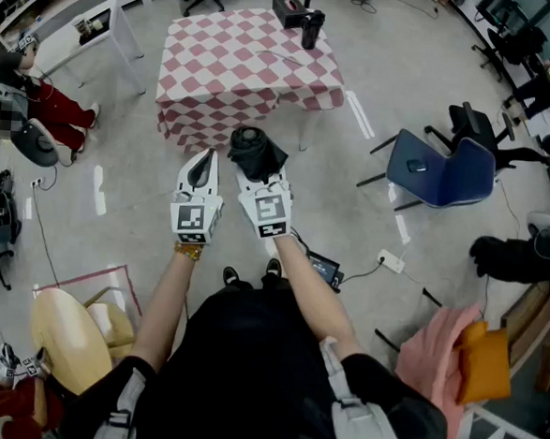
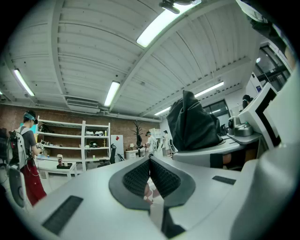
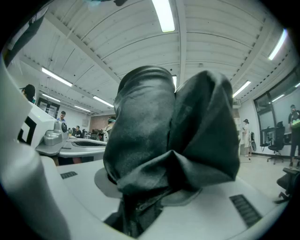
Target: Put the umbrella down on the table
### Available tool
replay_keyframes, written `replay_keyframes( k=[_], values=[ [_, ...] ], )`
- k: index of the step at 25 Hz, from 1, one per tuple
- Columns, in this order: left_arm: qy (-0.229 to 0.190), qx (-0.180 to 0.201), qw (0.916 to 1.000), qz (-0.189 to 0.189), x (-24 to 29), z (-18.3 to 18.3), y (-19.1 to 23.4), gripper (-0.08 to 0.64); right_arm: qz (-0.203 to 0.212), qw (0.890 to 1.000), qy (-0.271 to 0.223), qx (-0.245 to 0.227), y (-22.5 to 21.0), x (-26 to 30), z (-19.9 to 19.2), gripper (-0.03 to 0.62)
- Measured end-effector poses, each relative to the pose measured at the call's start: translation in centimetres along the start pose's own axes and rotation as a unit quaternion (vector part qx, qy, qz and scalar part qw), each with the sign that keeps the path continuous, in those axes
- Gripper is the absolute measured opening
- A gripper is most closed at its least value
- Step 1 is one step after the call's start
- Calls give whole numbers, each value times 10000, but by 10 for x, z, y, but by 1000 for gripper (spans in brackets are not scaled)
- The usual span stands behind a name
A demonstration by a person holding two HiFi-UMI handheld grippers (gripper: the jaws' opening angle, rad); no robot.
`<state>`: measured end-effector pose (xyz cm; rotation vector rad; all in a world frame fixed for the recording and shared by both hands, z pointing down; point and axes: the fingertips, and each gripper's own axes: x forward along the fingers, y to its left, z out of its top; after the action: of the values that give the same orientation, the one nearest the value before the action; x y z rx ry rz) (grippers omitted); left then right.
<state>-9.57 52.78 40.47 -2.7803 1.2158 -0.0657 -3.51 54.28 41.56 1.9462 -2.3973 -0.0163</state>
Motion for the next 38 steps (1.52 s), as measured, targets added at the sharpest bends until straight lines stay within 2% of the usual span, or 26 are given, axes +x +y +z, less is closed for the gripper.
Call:
replay_keyframes(
  k=[6, 21, 29, 38],
  values=[
    [-19, -176, 9998, -94, -11, -12, 17, 14, -72, 10000, -28, 61, 19, 11, -4, 193],
    [36, -329, 9993, -184, -38, -34, 93, 14, -270, 9996, 39, 25, 86, 54, -7, 195],
    [126, -426, 9989, -153, -12, -46, 114, 14, -250, 9996, 56, 134, 76, 88, -11, 193],
    [238, -352, 9991, 21, 65, -48, 111, 14, -8, 9999, -39, 102, 14, 133, -10, 193]
  ],
)
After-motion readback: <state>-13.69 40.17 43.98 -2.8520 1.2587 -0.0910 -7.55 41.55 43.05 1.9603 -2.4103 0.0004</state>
